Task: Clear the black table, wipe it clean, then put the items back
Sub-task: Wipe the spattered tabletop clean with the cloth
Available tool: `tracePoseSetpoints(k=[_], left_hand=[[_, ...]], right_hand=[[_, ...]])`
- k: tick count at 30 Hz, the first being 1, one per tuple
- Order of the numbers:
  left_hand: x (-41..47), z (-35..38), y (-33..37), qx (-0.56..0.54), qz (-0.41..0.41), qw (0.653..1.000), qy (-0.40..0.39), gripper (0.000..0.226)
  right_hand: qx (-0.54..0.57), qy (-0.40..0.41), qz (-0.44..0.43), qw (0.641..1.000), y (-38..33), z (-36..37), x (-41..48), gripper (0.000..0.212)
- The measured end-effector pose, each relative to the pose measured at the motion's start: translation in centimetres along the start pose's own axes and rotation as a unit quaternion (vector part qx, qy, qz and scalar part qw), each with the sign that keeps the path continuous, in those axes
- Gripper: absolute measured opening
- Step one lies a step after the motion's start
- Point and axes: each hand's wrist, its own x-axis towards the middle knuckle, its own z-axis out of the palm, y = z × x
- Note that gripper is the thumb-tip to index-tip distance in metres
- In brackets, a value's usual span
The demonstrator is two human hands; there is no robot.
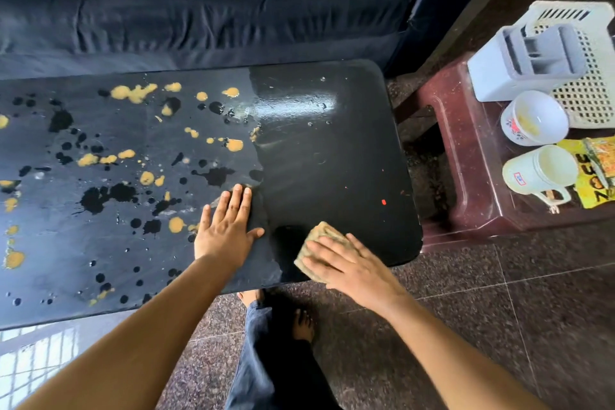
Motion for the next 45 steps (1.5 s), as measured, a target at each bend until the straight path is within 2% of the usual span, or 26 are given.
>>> tracePoseSetpoints(k=[1, 5, 9, 11, 13, 15, 17, 18, 20, 22, 23, 24, 26, 28, 31, 33, 35, 37, 39, 41, 42, 45], left_hand=[[0.0, 0.0, -0.1, 0.0, 0.002, 1.0, 0.001, 0.073], [0.0, 0.1, -0.1, -0.004, 0.005, 1.0, 0.006, 0.073], [-0.2, -0.1, 0.2, 0.005, 0.004, 1.0, 0.008, 0.073], [-0.4, -0.4, 0.4, 0.005, 0.001, 1.0, 0.013, 0.073], [-0.5, -0.8, 0.5, -0.005, -0.001, 1.0, 0.02, 0.074], [-0.7, -1.3, 0.5, -0.019, 0.0, 0.999, 0.029, 0.075], [-0.9, -2.0, 0.6, -0.034, 0.009, 0.999, 0.025, 0.072], [-0.9, -2.5, 0.4, -0.051, 0.016, 0.998, 0.024, 0.069], [-0.5, -3.6, -0.6, -0.088, 0.021, 0.995, 0.044, 0.061], [0.3, -4.9, -2.2, -0.099, 0.021, 0.992, 0.08, 0.057], [1.0, -5.6, -3.2, -0.098, 0.018, 0.991, 0.094, 0.057], [1.8, -6.4, -4.2, -0.098, 0.012, 0.99, 0.102, 0.058], [4.1, -8.2, -6.7, -0.101, -0.002, 0.99, 0.099, 0.061], [6.8, -9.7, -9.0, -0.102, -0.01, 0.991, 0.084, 0.064], [10.0, -11.2, -11.6, -0.077, 0.001, 0.996, 0.054, 0.068], [11.1, -11.5, -13.1, -0.041, 0.014, 0.998, 0.039, 0.074], [11.1, -11.2, -14.3, -0.01, -0.008, 0.999, 0.031, 0.084], [10.5, -10.6, -15.0, -0.003, -0.071, 0.997, 0.01, 0.097], [10.1, -10.2, -15.4, -0.018, -0.116, 0.993, -0.028, 0.111], [10.6, -10.2, -16.1, -0.035, -0.126, 0.99, -0.047, 0.122], [11.0, -10.3, -16.4, -0.044, -0.125, 0.99, -0.054, 0.126], [12.0, -10.5, -16.6, -0.051, -0.12, 0.989, -0.073, 0.133]], right_hand=[[-0.01, -0.008, 0.001, 1.0, 1.5, -0.1, -1.4, 0.068], [-0.027, -0.058, 0.066, 0.996, 7.0, -0.4, -7.1, 0.114], [-0.016, -0.054, 0.147, 0.988, 7.6, -0.6, -8.8, 0.117], [-0.001, -0.046, 0.183, 0.982, 6.1, -0.3, -8.3, 0.113], [0.017, -0.026, 0.191, 0.981, 3.8, 0.2, -6.7, 0.092], [0.096, 0.011, 0.189, 0.977, 0.3, 0.0, -3.9, 0.069], [0.203, 0.07, 0.18, 0.96, -3.3, -0.5, -0.3, 0.056], [0.279, 0.107, 0.194, 0.935, -4.8, -1.2, 1.7, 0.054], [0.427, 0.18, 0.273, 0.843, -6.0, -2.7, 5.9, 0.055], [0.504, 0.229, 0.343, 0.759, -5.1, -4.7, 10.3, 0.052], [0.518, 0.247, 0.363, 0.734, -4.1, -5.5, 12.2, 0.051], [0.517, 0.255, 0.376, 0.725, -2.9, -6.4, 14.1, 0.05], [0.491, 0.249, 0.388, 0.74, -0.2, -7.9, 18.2, 0.049], [0.435, 0.217, 0.387, 0.784, 2.7, -8.7, 22.3, 0.05], [0.291, 0.144, 0.387, 0.863, 6.5, -8.9, 28.6, 0.051], [0.213, 0.075, 0.397, 0.889, 7.5, -8.3, 32.4, 0.055], [0.147, 0.023, 0.414, 0.898, 6.5, -7.2, 35.2, 0.061], [0.127, 0.026, 0.411, 0.903, 4.6, -6.6, 36.9, 0.066], [0.107, 0.018, 0.343, 0.933, 3.8, -6.5, 37.1, 0.068], [0.072, -0.001, 0.276, 0.958, 5.7, -6.3, 36.2, 0.063], [0.067, -0.008, 0.276, 0.959, 7.0, -6.5, 35.6, 0.061], [0.08, 0.01, 0.387, 0.918, 8.5, -6.5, 35.5, 0.063]])
